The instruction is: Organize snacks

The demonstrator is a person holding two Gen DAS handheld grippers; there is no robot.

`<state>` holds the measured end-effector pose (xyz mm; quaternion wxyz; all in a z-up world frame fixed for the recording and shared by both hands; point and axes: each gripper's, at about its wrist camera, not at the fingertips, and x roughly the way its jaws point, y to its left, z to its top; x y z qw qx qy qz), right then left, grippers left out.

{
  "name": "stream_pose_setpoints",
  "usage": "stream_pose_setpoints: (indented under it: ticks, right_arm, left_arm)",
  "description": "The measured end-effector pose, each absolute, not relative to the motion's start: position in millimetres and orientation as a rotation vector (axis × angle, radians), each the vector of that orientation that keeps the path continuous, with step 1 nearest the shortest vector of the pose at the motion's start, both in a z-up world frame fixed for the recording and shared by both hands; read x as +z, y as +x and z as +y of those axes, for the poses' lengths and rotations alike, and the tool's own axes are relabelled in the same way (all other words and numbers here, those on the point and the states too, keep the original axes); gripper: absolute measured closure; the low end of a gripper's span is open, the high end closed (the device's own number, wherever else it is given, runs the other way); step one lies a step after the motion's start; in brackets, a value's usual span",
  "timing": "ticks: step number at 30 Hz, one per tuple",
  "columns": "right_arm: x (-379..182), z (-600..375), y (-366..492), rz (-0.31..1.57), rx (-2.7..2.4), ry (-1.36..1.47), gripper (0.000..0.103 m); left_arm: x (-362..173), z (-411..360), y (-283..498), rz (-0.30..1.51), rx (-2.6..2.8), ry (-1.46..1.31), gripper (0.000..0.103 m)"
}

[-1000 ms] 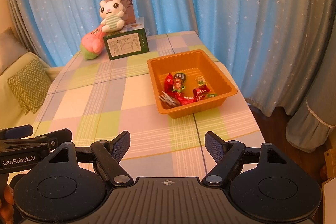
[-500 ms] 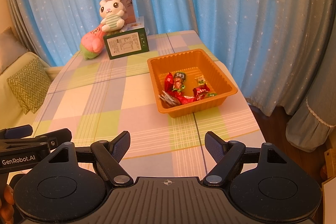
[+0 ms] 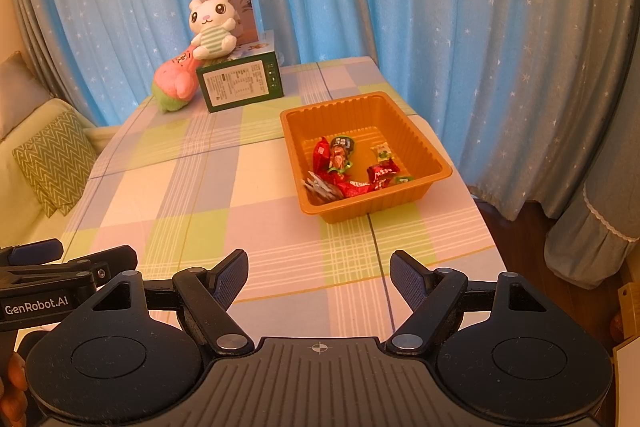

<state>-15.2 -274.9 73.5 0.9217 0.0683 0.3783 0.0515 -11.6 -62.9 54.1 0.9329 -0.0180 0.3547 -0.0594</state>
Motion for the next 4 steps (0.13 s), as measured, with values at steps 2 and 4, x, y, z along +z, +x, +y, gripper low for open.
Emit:
stream_pose_setpoints:
  ticks: [2,4]
  right_arm:
    - [73.5,-274.9,-15.2,0.777,0.105,0.14,0.025]
    - [72.9,-274.9,-15.3,0.777,0.104,0.142,0.025]
  left_arm:
    - [52.1,-62.7,-12.7,0.723,-0.117,-0.04,0.0]
    - [51.6,-62.8,-12.7,0.722,-0.118,-0.041,0.0]
